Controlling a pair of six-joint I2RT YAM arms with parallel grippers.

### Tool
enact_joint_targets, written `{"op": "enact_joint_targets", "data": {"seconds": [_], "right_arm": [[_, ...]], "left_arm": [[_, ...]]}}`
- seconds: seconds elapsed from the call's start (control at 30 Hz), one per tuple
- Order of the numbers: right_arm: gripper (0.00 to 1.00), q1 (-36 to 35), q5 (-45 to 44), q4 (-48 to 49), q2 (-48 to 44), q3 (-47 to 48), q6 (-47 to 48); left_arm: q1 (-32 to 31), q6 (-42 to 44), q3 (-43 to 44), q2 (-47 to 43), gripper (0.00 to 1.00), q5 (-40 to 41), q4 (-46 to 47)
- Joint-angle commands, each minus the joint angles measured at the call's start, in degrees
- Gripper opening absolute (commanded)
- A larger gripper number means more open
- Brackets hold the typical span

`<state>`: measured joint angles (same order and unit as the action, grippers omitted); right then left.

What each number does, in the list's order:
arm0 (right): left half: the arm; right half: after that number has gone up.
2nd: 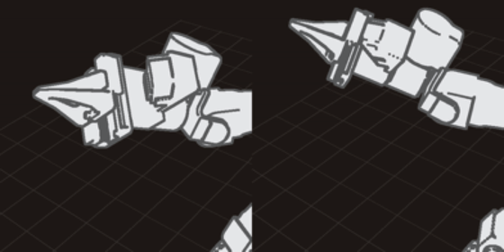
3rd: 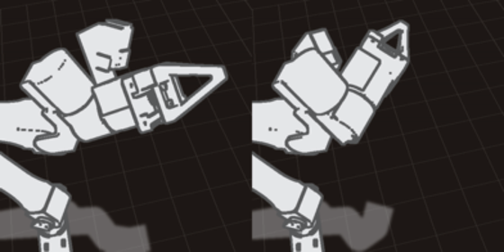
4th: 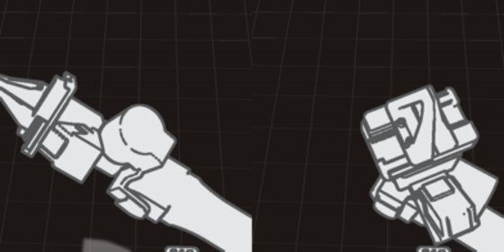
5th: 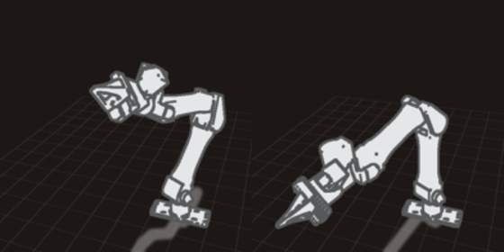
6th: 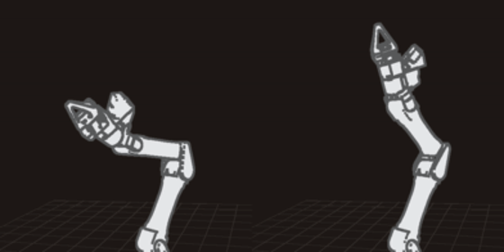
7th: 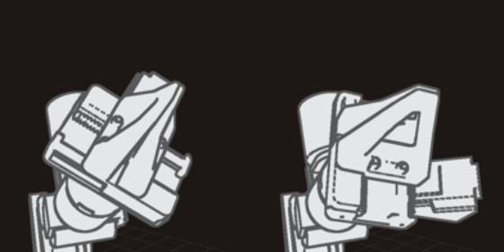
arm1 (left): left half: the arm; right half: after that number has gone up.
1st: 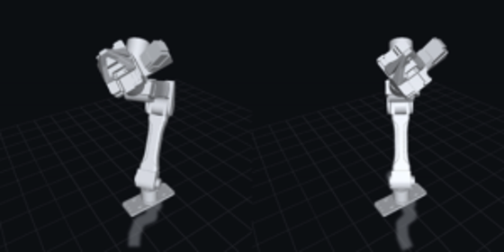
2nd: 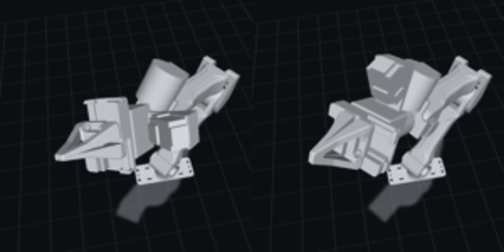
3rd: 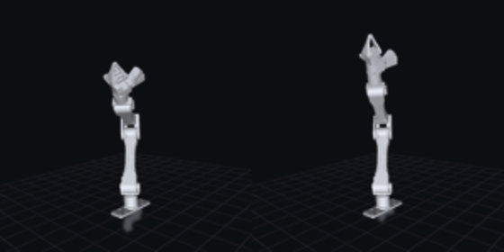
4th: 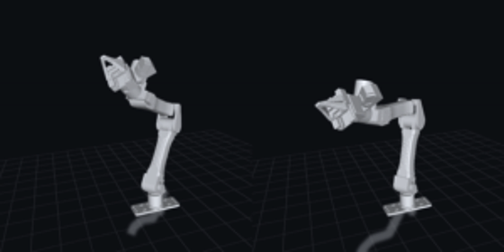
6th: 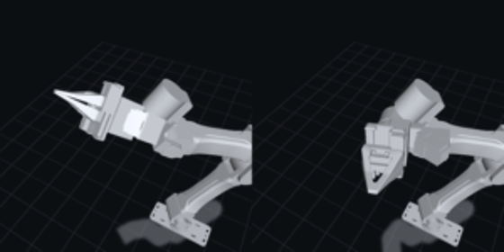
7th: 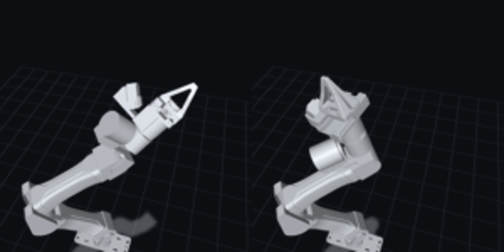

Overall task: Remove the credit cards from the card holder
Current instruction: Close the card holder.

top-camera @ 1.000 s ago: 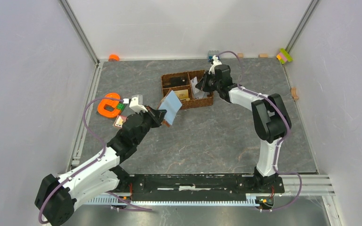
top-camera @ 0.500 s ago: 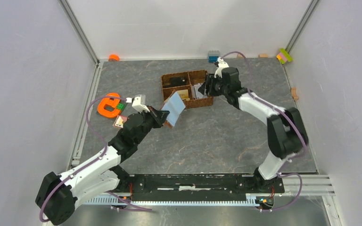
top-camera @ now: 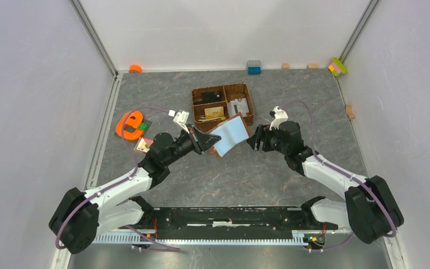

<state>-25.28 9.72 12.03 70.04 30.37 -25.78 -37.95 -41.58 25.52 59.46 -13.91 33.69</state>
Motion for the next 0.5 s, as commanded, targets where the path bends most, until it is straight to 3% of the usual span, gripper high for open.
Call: {"op": "enact_joint_targets", "data": {"seconds": [0.0,0.1,0.3,0.47], "right_arm": [[0.75,-0.03,-3.81,3.1,-5.34,-1.14,0.72],[0.75,-0.01,-2.24,5.51,-8.93,-2.46,1.43],[0.74,-0.01,8.89,17.45,-14.54,-7.46,1.53],[0.72,-0.61,14.99,21.79,-14.41,-8.31,1.23]], "left_arm": [[0.16,-2.86,1.45,1.86,0.05,-6.66,8.14],[0.15,-3.58,1.88,3.39,0.05,-8.37,9.31],[0.08,-5.56,3.32,7.77,0.05,-10.69,10.68],[0.11,-6.05,4.15,9.61,0.05,-11.13,10.3]]}}
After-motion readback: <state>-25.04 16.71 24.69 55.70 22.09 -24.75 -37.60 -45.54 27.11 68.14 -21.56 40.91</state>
